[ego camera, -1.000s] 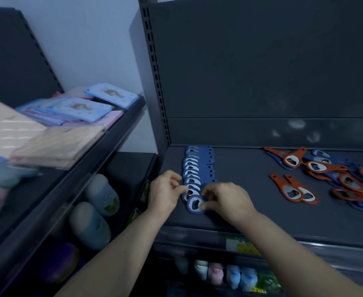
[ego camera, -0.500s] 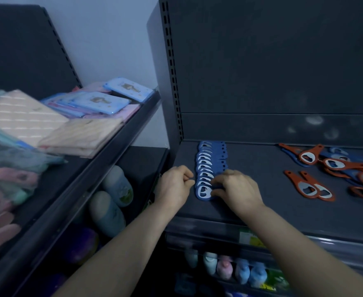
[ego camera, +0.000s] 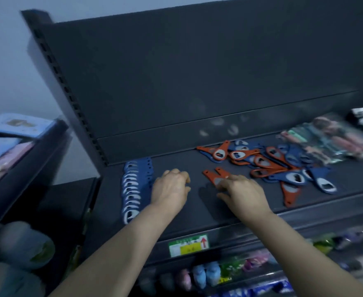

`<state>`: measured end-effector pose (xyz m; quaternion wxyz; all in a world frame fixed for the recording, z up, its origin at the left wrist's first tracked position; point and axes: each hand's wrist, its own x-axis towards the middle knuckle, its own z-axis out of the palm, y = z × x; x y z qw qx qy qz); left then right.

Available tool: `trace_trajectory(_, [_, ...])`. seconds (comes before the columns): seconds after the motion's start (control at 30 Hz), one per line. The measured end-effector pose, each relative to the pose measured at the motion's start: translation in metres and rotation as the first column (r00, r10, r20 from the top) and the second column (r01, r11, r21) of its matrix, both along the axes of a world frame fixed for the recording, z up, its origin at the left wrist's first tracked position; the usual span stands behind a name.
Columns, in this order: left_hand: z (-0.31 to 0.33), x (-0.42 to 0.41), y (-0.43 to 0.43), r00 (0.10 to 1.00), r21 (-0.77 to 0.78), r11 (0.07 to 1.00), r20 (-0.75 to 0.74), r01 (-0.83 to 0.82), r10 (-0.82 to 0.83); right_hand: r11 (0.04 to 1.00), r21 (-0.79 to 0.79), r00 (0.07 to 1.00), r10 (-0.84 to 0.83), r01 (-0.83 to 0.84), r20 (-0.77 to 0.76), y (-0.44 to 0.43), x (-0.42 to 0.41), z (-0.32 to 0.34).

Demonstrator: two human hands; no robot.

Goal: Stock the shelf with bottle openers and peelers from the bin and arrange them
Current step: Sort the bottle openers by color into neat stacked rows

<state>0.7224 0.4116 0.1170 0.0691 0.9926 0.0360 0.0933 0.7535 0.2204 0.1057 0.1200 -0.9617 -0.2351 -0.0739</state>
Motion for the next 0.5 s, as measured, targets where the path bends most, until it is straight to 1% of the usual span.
trace_trajectory(0.1, [-0.002,0.027,-0.045,0.997,-0.010,0.997,-0.036,0.074,-0.074,0.992,-0.032,0.992,-0.121,0.122,0.026,-0.050,0.012,0.000])
trace_trajectory(0.13, [-0.002,0.035,-0.059,0.996,-0.014,0.997,-0.047,0.077,-0.078,0.987,-0.018,0.986,-0.162,0.162,0.043,-0.067,0.016,0.001])
trace_trajectory(0.2, [-0.004,0.050,-0.085,0.995,-0.023,0.998,-0.084,0.054,-0.056,0.968,0.029,0.965,-0.252,0.251,0.066,-0.098,0.026,0.000])
trace_trajectory(0.27, [-0.008,0.063,-0.106,0.990,-0.023,1.000,-0.142,0.022,-0.025,0.945,0.012,0.941,-0.328,0.328,0.081,-0.126,0.038,-0.001])
trace_trajectory(0.33, [-0.012,0.073,-0.123,0.986,-0.071,0.997,-0.168,0.006,-0.018,0.928,-0.028,0.927,-0.368,0.371,0.066,-0.148,0.049,-0.002])
trace_trajectory(0.4, [-0.014,0.081,-0.137,0.991,-0.127,0.992,-0.130,0.000,-0.017,0.904,-0.051,0.905,-0.422,0.425,0.058,-0.168,0.059,-0.001])
trace_trajectory(0.47, [-0.012,0.087,-0.151,1.000,-0.111,0.994,-0.021,0.005,-0.008,0.869,-0.034,0.868,-0.490,0.494,0.081,-0.186,0.068,0.002])
trace_trajectory(0.5, [-0.011,0.091,-0.159,0.999,-0.113,0.993,0.026,0.025,-0.022,0.861,-0.027,0.860,-0.506,0.509,0.064,-0.193,0.072,0.003])
